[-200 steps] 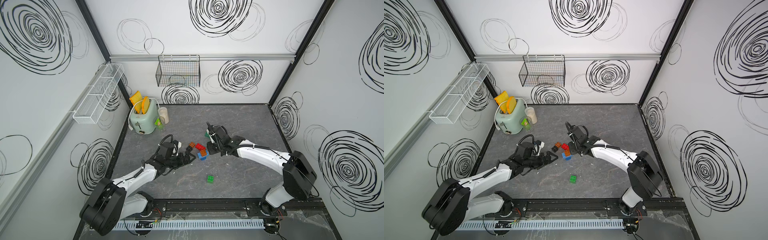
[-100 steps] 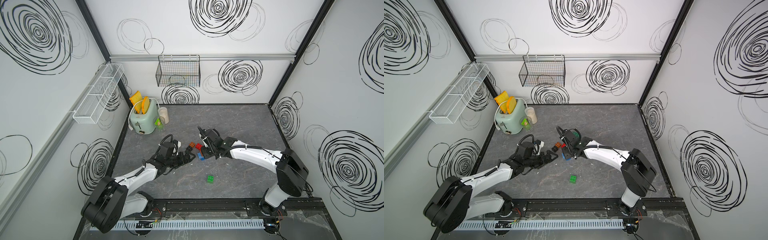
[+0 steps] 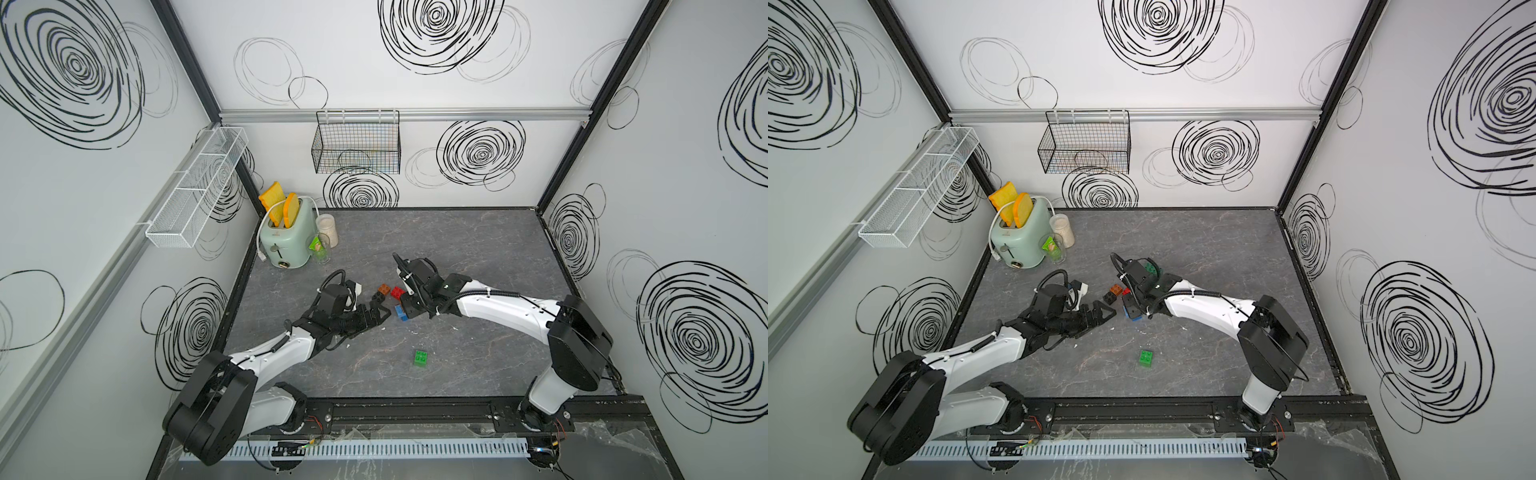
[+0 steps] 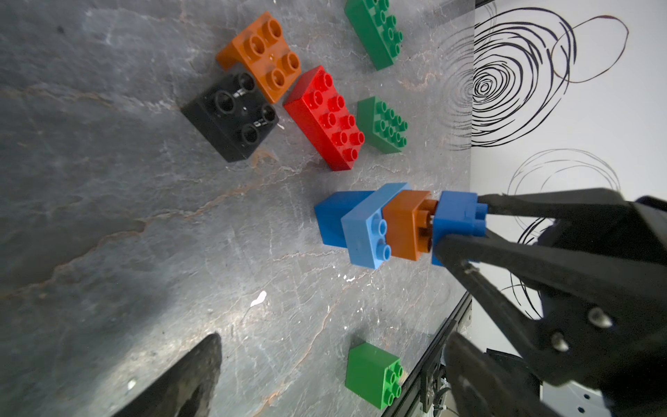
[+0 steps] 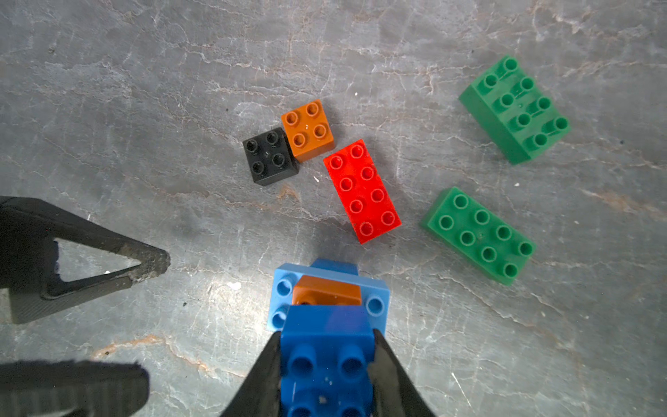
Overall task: Assemble the letter f with lego
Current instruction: Assemble the lego brick with the lego brick.
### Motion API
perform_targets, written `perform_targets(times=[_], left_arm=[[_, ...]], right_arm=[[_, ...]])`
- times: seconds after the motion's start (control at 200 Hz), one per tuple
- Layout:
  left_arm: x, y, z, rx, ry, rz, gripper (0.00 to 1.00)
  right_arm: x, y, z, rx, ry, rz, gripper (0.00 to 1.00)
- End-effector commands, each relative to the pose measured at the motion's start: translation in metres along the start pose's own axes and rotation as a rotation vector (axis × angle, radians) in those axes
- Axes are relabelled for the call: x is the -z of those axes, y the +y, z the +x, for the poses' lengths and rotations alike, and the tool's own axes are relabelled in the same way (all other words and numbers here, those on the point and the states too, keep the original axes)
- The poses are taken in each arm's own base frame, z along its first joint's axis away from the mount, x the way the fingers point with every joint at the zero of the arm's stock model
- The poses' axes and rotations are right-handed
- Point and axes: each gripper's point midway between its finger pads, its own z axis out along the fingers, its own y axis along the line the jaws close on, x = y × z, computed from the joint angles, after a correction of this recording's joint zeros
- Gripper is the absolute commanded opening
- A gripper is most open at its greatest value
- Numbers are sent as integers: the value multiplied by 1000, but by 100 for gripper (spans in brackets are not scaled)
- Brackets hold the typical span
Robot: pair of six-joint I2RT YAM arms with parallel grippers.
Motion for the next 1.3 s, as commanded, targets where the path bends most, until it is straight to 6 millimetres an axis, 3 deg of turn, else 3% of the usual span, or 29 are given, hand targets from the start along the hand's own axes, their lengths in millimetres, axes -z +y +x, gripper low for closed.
perform_targets(times=[0.0, 0.995, 1.291], left_arm=[[-1, 0, -5, 5, -26, 8, 98], [2, 5, -6, 4, -37, -14, 98], [2, 9, -7, 7, -40, -27, 98]], right_arm=[[-1, 3, -4, 20, 8, 12, 38], [-25, 0, 22, 50, 141, 54, 37], [-15, 0, 22, 64, 134, 46, 37]])
